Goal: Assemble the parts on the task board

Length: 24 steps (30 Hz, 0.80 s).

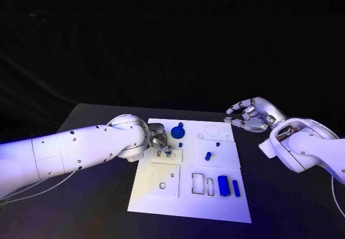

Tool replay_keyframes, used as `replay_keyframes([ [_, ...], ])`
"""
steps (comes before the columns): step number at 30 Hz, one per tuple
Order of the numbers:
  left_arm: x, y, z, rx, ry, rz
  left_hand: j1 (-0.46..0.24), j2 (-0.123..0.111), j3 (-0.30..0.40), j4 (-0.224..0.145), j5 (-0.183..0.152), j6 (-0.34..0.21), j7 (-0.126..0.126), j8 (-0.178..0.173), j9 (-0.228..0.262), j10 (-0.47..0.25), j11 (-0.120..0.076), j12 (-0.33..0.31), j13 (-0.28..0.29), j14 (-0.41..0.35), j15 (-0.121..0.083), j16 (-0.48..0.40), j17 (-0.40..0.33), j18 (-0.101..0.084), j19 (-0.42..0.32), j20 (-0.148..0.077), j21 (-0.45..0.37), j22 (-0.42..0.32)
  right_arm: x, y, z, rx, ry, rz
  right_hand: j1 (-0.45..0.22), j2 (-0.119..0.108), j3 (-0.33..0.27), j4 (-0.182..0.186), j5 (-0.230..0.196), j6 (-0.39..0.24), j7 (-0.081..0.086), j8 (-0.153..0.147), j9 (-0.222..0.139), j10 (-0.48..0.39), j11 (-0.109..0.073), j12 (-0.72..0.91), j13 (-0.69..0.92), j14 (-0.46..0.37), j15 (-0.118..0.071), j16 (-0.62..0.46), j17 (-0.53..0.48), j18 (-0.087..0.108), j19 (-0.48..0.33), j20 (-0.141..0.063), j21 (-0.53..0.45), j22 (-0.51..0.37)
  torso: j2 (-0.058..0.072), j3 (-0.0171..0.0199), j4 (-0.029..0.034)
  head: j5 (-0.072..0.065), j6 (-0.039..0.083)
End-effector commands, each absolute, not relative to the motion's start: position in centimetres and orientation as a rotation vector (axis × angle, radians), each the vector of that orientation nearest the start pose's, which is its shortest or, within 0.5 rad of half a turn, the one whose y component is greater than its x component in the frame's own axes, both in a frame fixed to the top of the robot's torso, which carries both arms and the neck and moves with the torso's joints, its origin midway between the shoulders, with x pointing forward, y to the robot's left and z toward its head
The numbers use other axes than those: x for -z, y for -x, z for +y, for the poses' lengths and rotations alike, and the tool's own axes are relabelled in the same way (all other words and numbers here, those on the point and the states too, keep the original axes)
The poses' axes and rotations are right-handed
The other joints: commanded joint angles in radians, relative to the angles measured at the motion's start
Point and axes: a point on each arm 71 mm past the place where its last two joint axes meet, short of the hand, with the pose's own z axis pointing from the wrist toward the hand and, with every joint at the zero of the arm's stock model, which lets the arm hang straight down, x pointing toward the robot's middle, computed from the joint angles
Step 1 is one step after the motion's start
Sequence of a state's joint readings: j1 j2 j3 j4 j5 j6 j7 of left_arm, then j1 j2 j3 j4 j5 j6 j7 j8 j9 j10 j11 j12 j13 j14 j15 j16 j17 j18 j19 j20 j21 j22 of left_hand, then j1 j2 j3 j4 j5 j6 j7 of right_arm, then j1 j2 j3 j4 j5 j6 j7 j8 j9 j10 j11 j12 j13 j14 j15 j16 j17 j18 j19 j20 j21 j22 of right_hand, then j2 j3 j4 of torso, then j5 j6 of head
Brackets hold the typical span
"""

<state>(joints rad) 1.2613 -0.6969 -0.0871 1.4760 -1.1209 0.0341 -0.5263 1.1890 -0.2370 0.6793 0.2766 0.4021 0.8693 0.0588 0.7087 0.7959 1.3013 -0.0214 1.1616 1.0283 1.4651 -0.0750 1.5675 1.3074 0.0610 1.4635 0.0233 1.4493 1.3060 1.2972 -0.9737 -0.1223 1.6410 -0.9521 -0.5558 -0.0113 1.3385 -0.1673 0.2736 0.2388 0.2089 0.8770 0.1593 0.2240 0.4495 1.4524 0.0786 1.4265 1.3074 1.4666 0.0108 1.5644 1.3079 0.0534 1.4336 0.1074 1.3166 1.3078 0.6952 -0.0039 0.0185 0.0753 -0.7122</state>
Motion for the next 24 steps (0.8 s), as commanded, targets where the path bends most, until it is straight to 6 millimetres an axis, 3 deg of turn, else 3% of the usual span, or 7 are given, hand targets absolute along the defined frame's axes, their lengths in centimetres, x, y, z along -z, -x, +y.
replay_keyframes([
  [1,20.93,-49.15,15.76,0.424,0.068,2.189,0.000,-0.005,0.209,-0.213,0.003,0.006,-0.001,0.003,0.002,0.008,0.001,0.004,0.001,0.106,-0.006,0.003,0.263,-0.009,0.011,-0.004,0.007,0.001,15.08,-47.16,-24.07,-0.844,-0.322,1.527,-0.005,0.000,0.001,0.008,0.004,0.006,-0.003,0.005,0.002,-0.001,-0.006,0.000,0.126,0.095,-0.009,-0.006,0.224,0.011,-0.002,-0.001,-0.005,0.063,0.001,0.0003,0.0009,-0.001,-0.001],
  [24,21.41,-48.99,15.39,0.402,0.013,2.242,-0.002,-0.010,0.211,-0.216,0.007,0.010,-0.002,0.003,0.003,0.010,0.000,0.003,0.000,0.106,-0.007,0.003,0.263,-0.010,0.014,-0.004,0.010,0.008,15.08,-47.13,-24.10,-0.844,-0.319,1.528,-0.006,-0.001,0.001,0.008,0.005,0.007,-0.003,0.006,0.002,-0.001,-0.006,0.000,0.126,0.095,-0.009,-0.006,0.223,0.011,-0.002,-0.002,-0.006,0.063,0.001,-0.0004,0.0021,-0.005,-0.006],
])
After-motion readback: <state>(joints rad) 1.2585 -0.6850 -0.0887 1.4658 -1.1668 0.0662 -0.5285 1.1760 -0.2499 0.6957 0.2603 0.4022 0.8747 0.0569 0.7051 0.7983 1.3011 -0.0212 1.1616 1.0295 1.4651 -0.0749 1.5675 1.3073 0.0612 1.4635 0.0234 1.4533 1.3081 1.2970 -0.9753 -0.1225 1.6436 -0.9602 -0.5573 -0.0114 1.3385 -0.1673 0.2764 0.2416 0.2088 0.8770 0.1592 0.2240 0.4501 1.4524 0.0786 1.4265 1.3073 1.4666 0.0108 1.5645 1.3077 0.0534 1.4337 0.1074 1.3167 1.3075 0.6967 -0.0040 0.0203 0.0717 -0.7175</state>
